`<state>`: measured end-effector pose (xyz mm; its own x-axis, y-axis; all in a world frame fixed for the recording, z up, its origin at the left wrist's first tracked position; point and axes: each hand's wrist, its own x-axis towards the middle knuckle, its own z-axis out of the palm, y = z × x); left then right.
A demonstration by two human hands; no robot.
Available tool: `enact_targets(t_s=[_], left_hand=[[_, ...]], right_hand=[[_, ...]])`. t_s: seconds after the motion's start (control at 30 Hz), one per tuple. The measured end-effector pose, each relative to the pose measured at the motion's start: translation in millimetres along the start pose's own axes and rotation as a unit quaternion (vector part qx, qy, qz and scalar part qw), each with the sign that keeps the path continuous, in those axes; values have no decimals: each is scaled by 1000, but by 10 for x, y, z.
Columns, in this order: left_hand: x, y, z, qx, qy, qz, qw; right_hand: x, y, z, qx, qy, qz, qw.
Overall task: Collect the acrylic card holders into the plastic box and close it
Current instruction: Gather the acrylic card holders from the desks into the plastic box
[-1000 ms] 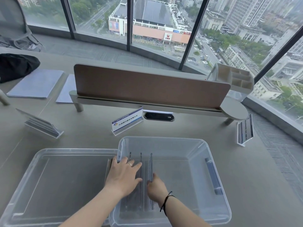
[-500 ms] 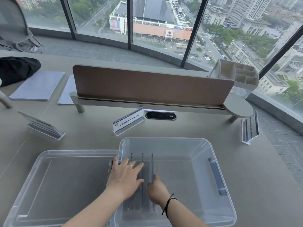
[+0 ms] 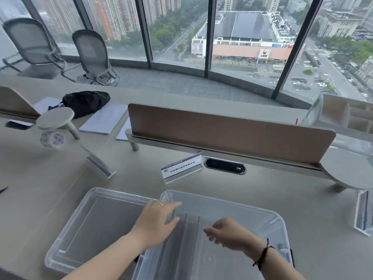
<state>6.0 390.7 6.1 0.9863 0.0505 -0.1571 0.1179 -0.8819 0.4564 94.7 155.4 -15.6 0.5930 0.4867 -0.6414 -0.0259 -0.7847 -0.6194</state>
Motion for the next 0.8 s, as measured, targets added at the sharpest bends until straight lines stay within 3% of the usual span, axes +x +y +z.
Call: enact_targets(t_s=[0.07, 0.17, 0.23, 0.33, 0.5, 0.67, 0.8], left_hand=[[144, 26, -164, -73, 56, -49, 994], [408, -8, -363, -118, 81, -117, 983], [578, -80, -443, -104, 72, -141, 982], [870, -228, -495, -82, 47, -166, 982], [1478, -549, -393, -17, 20, -162, 986], [1999, -698, -111, 105, -49, -128, 985], [2302, -860, 127, 161, -38, -98, 981]], right_hand=[[60, -196, -335, 28, -14, -33, 999], [235, -500, -698, 58, 67, -89, 992], [395, -650, -845, 29, 133, -109, 985], [659, -802, -944, -77, 169, -118, 976], [1229, -978, -930, -244, 184, -132, 943], [1846, -1092, -867, -317, 178, -161, 917], [2308, -1092, -872, -440, 145, -185, 867]])
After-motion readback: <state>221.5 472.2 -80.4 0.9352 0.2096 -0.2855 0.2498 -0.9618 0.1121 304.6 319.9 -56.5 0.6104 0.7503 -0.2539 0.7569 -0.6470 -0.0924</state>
